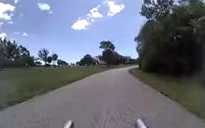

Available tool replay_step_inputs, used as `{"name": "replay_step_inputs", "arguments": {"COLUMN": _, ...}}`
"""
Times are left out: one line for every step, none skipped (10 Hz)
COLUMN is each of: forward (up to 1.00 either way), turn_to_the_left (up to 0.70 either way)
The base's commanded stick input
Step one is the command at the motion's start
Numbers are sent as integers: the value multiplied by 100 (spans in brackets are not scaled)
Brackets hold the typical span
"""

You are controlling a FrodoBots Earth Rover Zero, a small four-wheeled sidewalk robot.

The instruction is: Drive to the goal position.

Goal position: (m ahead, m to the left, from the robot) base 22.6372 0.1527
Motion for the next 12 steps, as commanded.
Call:
{"name": "replay_step_inputs", "arguments": {"forward": 50, "turn_to_the_left": 0}}
{"name": "replay_step_inputs", "arguments": {"forward": 50, "turn_to_the_left": 0}}
{"name": "replay_step_inputs", "arguments": {"forward": 50, "turn_to_the_left": 0}}
{"name": "replay_step_inputs", "arguments": {"forward": 50, "turn_to_the_left": 0}}
{"name": "replay_step_inputs", "arguments": {"forward": 50, "turn_to_the_left": 0}}
{"name": "replay_step_inputs", "arguments": {"forward": 50, "turn_to_the_left": 0}}
{"name": "replay_step_inputs", "arguments": {"forward": 50, "turn_to_the_left": 0}}
{"name": "replay_step_inputs", "arguments": {"forward": 50, "turn_to_the_left": 0}}
{"name": "replay_step_inputs", "arguments": {"forward": 50, "turn_to_the_left": 0}}
{"name": "replay_step_inputs", "arguments": {"forward": 50, "turn_to_the_left": 0}}
{"name": "replay_step_inputs", "arguments": {"forward": 50, "turn_to_the_left": 0}}
{"name": "replay_step_inputs", "arguments": {"forward": 50, "turn_to_the_left": 0}}
